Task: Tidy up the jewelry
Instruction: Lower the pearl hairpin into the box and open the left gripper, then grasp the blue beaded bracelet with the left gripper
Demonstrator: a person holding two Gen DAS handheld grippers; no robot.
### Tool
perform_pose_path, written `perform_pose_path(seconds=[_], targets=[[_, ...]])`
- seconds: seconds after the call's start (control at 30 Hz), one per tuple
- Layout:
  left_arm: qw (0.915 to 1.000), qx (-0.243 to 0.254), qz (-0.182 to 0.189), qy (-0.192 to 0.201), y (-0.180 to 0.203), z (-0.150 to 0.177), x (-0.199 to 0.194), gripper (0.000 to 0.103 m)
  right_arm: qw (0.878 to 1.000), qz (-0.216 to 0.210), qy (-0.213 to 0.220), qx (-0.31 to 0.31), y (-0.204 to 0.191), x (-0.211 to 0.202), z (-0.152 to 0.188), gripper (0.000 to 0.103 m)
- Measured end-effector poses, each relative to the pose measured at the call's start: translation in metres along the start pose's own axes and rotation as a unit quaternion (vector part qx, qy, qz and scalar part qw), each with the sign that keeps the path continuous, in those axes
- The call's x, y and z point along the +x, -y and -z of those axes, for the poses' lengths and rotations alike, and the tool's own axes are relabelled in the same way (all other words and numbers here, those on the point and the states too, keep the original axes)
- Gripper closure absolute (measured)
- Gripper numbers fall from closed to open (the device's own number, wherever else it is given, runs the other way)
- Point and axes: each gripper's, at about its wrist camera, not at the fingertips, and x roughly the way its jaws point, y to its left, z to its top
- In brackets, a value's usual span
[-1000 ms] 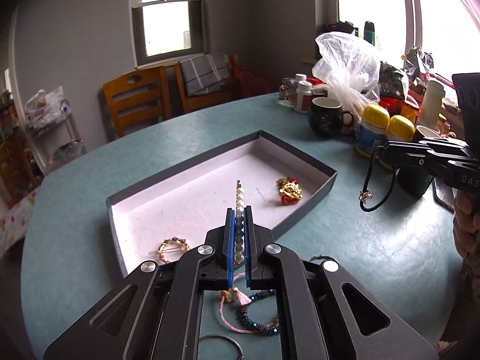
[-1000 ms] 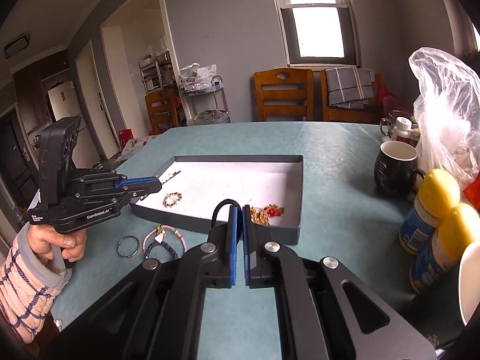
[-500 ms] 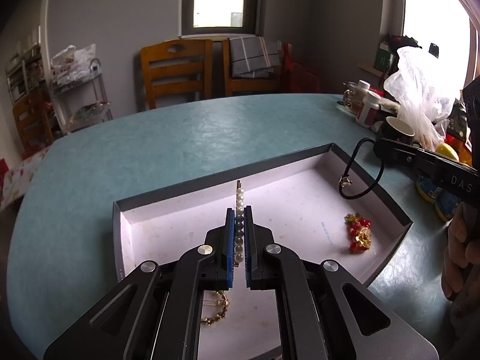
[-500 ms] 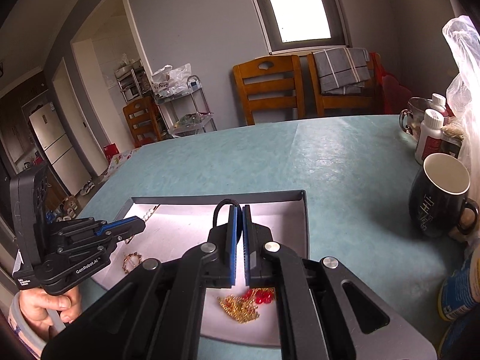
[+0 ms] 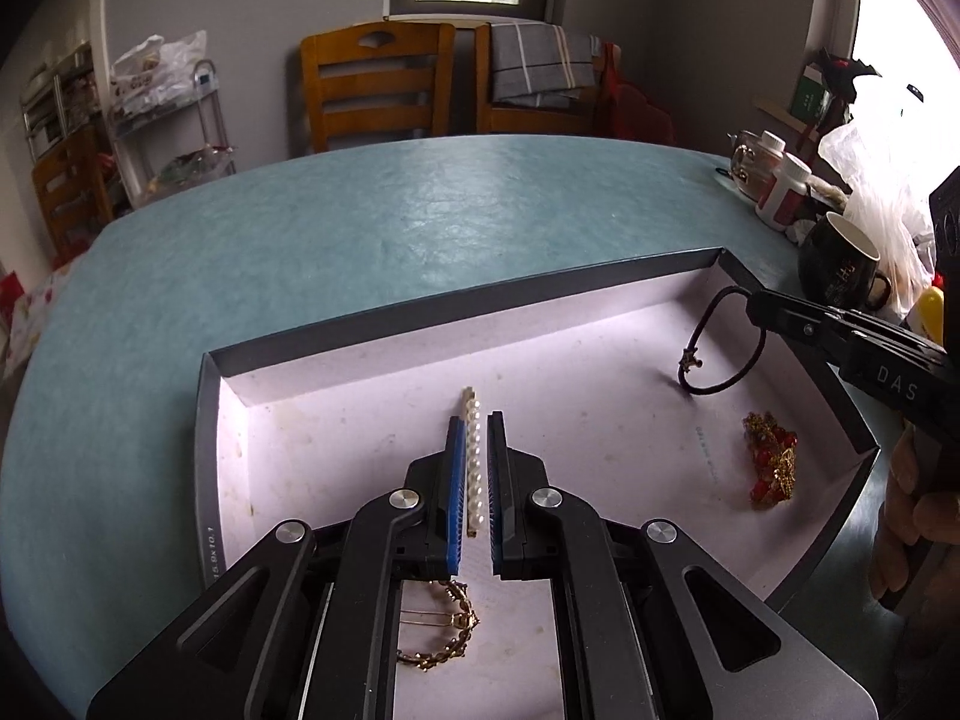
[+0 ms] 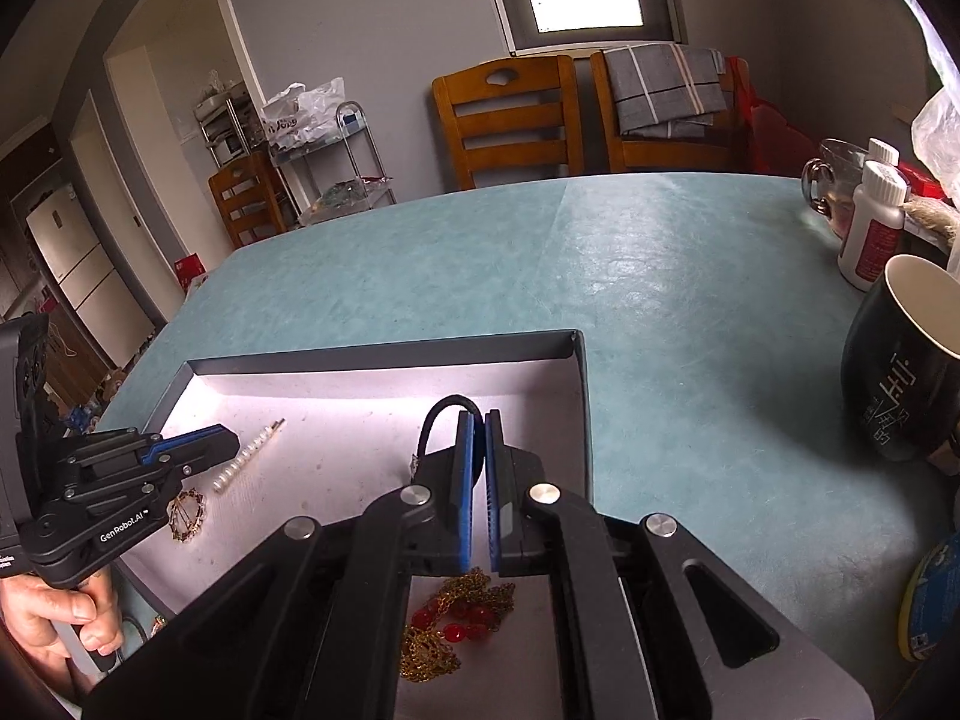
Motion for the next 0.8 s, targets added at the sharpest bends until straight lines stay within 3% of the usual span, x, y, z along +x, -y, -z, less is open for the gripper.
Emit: perform_pose_path(seconds=[0.07, 0.13, 0.17, 0.33, 0.4, 0.5, 0.6, 0.8], targets=[[1.0, -0.002, 0.001, 0.001, 0.0, 0.0, -0.001, 0.085, 1.0, 0.002, 0.0, -0.002, 0.0, 0.0, 0.001, 0.088], [0.9998, 0.002, -0.001, 0.018, 0.001, 0.0, -0.008, 0.045, 1.0, 0.002, 0.01, -0.003, 0.001, -0.004, 0.0, 0.071], [0.9996, 0.007, -0.007, 0.027, 0.002, 0.0, -0.011, 0.039, 1.0, 0.002, 0.018, -0.002, 0.001, -0.008, 0.001, 0.06], [0.9988, 0.019, -0.011, 0.044, 0.006, 0.007, -0.022, 0.036, 0.999, -0.002, 0.054, 0.004, 0.005, -0.03, 0.003, 0.049], [0.9977, 0.022, -0.004, 0.064, 0.008, 0.01, -0.034, 0.036, 0.998, -0.015, 0.061, 0.019, 0.009, -0.039, 0.005, 0.036], [0.9958, 0.018, 0.0, 0.089, 0.009, 0.016, -0.053, 0.034, 0.996, -0.033, 0.067, 0.041, 0.014, -0.052, 0.011, 0.033], [0.9945, 0.011, 0.004, 0.104, 0.008, 0.025, -0.067, 0.023, 0.996, -0.039, 0.065, 0.052, 0.015, -0.066, 0.022, 0.03], [0.9927, 0.032, 0.029, 0.113, 0.02, 0.05, -0.092, 0.023, 0.997, -0.029, 0.061, 0.025, 0.007, -0.103, 0.06, 0.026]])
